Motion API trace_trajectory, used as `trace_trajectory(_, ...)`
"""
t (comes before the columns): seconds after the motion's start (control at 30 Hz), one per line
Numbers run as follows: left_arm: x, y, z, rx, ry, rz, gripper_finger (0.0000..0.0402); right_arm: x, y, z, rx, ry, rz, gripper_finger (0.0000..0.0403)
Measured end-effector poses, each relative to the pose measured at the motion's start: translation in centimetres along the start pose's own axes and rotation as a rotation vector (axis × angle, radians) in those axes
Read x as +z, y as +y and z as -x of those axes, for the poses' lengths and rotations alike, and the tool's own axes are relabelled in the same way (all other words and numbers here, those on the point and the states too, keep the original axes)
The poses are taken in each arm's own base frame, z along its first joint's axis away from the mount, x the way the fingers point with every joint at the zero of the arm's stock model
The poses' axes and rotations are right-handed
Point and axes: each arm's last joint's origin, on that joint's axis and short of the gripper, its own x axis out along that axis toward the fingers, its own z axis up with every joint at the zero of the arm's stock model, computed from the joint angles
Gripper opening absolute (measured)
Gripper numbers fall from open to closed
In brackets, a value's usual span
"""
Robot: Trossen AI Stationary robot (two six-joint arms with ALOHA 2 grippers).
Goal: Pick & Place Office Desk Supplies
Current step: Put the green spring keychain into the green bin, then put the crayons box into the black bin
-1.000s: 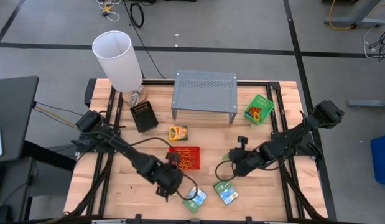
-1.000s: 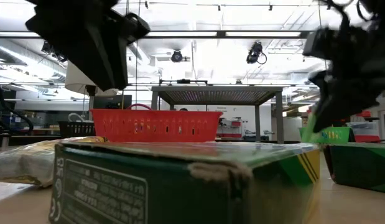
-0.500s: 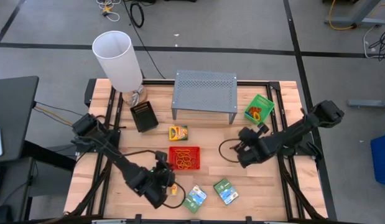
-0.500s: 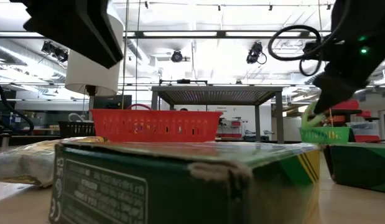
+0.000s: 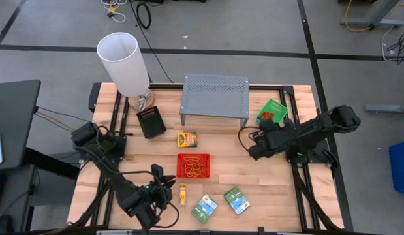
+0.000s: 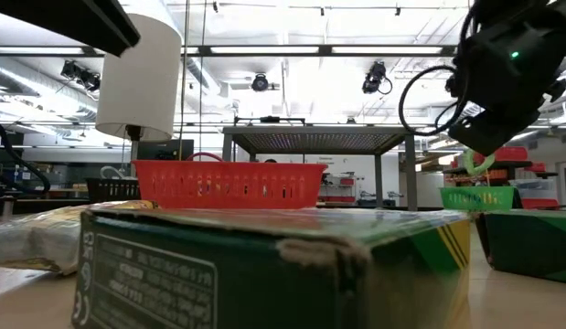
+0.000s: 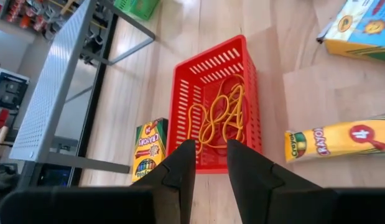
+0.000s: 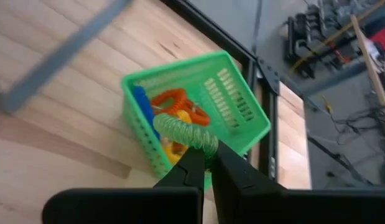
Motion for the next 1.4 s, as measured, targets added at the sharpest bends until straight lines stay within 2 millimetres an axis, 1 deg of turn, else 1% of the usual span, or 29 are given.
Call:
trace_trajectory(0.3,-0.7,-0.5,1.5,0.012,-0.042,0.022,0.0099,0.5,-0.9,-2.6,-0.115,0.122,0.030,0.0010)
trace_trajectory(0.43,-0.8,-0.6,1.9,0.008,-0.049,0.029,0.0099,0.5,-0.9,-3.4,-0.118,0.170,0.028,0.0012)
trace_trajectory(0.53,-0.8,-0.6,1.9,0.008,-0.052,0.036,0.0099,0.6,-0.4,-3.7,-0.082,0.171,0.030,0.0045)
trace_trajectory(0.63,-0.8,-0.6,1.9,0.009,-0.051,0.039,0.0099,0.9,0.0,-3.9,-0.047,0.162,0.032,0.0093)
trace_trajectory(0.77,-0.9,-0.6,1.9,0.010,-0.050,0.044,0.0099,1.1,0.1,-4.2,-0.051,0.148,0.029,0.0152)
trace_trajectory(0.87,-0.9,-0.6,1.9,0.011,-0.048,0.050,0.0099,1.3,-0.1,-4.5,-0.068,0.160,0.027,0.0184)
trace_trajectory(0.93,-0.9,-0.6,1.9,0.012,-0.048,0.052,0.0099,1.5,-0.2,-4.7,-0.079,0.156,0.020,0.0196)
trace_trajectory(1.03,-1.0,-0.5,1.9,0.019,-0.043,0.059,0.0099,1.7,-0.3,-4.9,-0.097,0.127,0.018,0.0203)
trace_trajectory(1.17,-1.2,-0.4,2.0,0.027,-0.038,0.077,0.0099,1.8,-0.3,-4.9,-0.108,0.088,0.017,0.0202)
trace_trajectory(1.3,-1.2,-0.4,2.2,0.036,-0.058,0.101,0.0099,1.5,0.1,-4.3,-0.077,0.045,0.029,0.0196)
trace_trajectory(1.4,-1.3,-0.6,2.4,0.014,-0.044,0.114,0.0099,1.1,0.7,-3.5,-0.019,0.009,0.058,0.0194)
